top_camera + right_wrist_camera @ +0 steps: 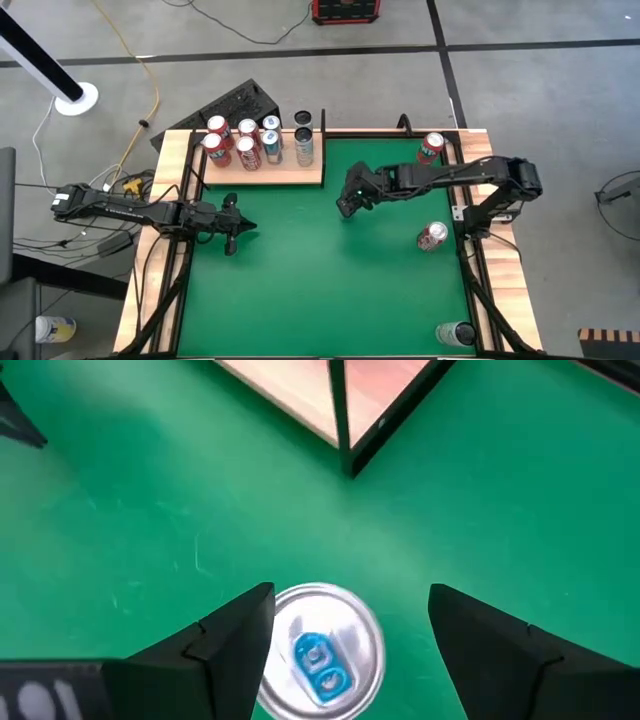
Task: Place canned beverage on shelf
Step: Put the white and yellow soda can on the shelf aligned with the other white and yellow soda cans
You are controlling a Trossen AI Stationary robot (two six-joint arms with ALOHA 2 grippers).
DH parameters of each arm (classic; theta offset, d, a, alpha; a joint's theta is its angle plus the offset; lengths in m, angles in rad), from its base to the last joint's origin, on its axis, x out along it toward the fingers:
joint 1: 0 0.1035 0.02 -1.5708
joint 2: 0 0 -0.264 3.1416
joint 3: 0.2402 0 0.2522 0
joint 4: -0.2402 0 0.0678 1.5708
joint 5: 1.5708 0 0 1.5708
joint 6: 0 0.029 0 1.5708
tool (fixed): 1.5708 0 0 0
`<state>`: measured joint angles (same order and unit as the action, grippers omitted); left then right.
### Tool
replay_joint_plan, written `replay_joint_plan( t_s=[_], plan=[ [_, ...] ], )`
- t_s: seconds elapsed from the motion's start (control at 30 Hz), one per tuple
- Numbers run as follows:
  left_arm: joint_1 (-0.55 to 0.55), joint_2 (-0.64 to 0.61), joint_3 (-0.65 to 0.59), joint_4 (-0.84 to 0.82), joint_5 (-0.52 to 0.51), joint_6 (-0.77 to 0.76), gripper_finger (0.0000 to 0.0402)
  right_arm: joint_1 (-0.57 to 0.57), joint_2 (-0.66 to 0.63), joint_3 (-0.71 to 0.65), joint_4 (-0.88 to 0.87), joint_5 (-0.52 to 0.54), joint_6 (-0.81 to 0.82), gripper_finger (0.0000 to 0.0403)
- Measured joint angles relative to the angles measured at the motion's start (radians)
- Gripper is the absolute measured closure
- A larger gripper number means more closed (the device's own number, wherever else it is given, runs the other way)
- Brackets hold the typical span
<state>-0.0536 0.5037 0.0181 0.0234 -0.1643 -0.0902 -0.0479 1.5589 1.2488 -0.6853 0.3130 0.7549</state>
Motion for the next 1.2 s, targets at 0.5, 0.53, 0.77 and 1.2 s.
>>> replay_joint_plan(
  t_s=[0.5, 0.53, 0.77, 1.2],
  plan=[
    [0.0, 0.0, 0.0, 0.0, 0.0, 0.0, 0.0402, -0.042, 0.0, 0.0, 0.103, 0.014, -0.087, 0.0111],
    [0.0, 0.0, 0.0, 0.0, 0.0, 0.0, 0.0402, -0.053, 0.0, 0.0, 0.113, 0.001, -0.085, 0.0111],
    [0.0, 0.0, 0.0, 0.0, 0.0, 0.0, 0.0402, -0.073, 0.0, 0.0, 0.198, -0.099, -0.058, 0.0111],
    [0.0, 0.0, 0.0, 0.0, 0.0, 0.0, 0.0402, 0.179, -0.06, 0.17, 0.16, -0.481, 0.229, 0.0111]
  ],
)
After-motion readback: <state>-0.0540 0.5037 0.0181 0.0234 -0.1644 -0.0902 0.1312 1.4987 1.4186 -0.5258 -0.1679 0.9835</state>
